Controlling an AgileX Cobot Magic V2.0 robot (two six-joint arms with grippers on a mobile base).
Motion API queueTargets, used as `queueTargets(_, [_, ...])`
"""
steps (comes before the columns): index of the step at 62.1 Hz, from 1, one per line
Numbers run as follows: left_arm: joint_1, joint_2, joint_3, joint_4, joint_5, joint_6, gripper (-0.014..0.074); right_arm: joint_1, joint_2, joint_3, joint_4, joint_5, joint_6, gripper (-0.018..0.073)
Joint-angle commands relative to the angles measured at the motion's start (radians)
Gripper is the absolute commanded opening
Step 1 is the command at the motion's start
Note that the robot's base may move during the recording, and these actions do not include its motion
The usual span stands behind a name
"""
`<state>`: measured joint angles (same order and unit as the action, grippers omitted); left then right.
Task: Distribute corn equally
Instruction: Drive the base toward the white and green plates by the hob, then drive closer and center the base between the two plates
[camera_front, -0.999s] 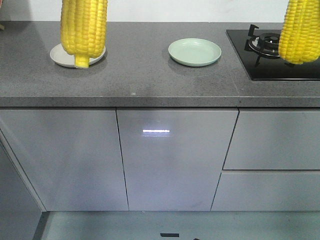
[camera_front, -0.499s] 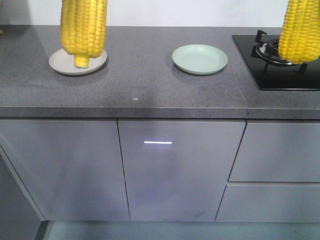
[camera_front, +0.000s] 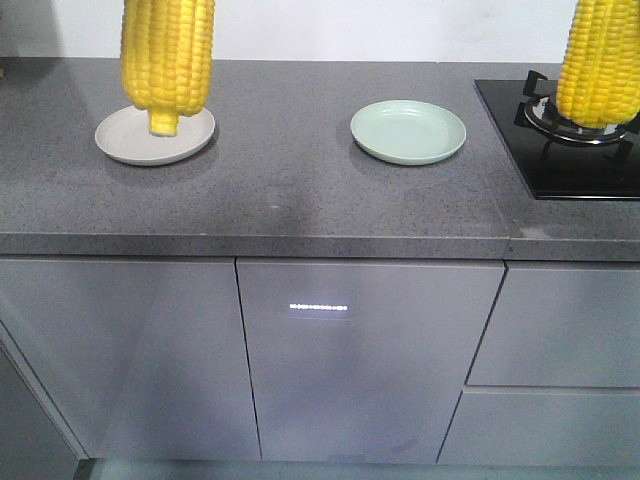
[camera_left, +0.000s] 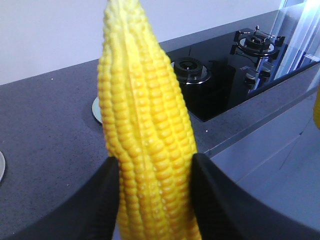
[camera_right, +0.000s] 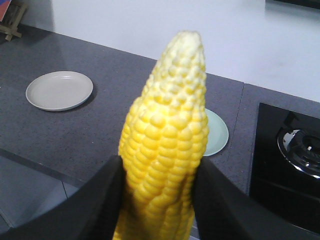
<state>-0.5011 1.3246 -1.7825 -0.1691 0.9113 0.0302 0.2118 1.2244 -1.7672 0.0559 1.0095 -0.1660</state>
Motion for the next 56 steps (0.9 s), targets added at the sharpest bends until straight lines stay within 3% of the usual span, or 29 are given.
queueTargets(1, [-0.001, -0.024, -0.028, -0.013, -0.08, -0.004, -0.0006, -0.003, -0.017, -0.028, -0.002, -0.075, -0.008, -0.0005])
queueTargets(56, [-0.001, -0.024, -0.028, -0.013, -0.08, -0.004, -0.0006, -0.003, -0.017, -0.028, -0.002, -0.075, -0.008, -0.0005])
